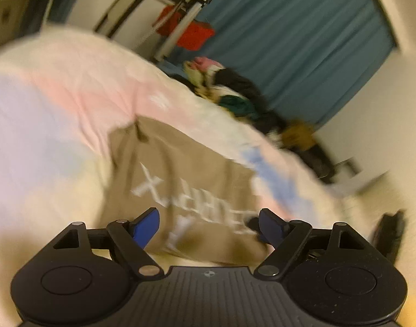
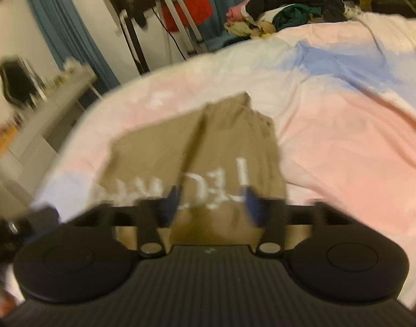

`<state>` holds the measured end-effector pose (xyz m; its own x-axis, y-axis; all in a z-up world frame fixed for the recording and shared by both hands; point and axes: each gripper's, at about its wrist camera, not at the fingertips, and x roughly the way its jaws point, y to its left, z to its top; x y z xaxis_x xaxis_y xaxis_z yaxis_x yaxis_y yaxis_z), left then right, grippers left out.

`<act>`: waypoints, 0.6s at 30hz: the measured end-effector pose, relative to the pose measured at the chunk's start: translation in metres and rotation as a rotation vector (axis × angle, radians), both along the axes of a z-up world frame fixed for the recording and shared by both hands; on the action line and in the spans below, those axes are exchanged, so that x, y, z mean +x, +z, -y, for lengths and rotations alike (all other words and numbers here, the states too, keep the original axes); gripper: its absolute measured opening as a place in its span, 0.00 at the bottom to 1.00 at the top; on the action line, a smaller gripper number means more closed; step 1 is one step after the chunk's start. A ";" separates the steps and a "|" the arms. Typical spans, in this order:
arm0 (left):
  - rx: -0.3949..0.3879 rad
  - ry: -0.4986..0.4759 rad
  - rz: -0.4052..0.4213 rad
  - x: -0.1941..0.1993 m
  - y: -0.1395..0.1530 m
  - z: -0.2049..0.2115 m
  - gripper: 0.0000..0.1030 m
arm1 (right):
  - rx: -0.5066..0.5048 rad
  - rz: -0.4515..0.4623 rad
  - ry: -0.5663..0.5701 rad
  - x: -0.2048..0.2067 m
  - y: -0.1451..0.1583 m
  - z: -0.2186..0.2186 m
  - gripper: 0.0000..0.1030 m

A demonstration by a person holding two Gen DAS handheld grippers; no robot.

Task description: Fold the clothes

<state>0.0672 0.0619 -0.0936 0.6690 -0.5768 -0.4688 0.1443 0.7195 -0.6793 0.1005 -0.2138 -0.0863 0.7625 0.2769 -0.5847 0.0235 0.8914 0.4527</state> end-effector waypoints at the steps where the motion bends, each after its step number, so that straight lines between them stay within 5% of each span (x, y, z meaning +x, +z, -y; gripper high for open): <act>1: -0.042 -0.008 -0.035 0.002 -0.006 -0.002 0.80 | 0.055 0.011 -0.009 -0.004 0.004 0.003 0.84; 6: -0.145 -0.019 -0.213 0.021 -0.043 0.004 0.79 | 0.322 -0.012 -0.041 -0.014 0.002 0.019 0.84; 11: -0.141 0.150 -0.293 0.033 -0.065 -0.006 0.74 | 0.588 -0.131 -0.038 -0.012 -0.032 0.022 0.86; 14: -0.202 0.261 -0.326 0.038 -0.077 -0.022 0.62 | 0.720 -0.220 0.009 -0.005 -0.059 0.009 0.86; 18: -0.255 0.321 -0.316 0.036 -0.078 -0.034 0.38 | 0.738 -0.268 -0.067 -0.001 -0.083 -0.003 0.83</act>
<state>0.1032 0.0958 -0.1721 0.6792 -0.4882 -0.5479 -0.2975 0.4993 -0.8137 0.0992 -0.2111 -0.1696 0.6504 0.6238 -0.4335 0.2582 0.3551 0.8985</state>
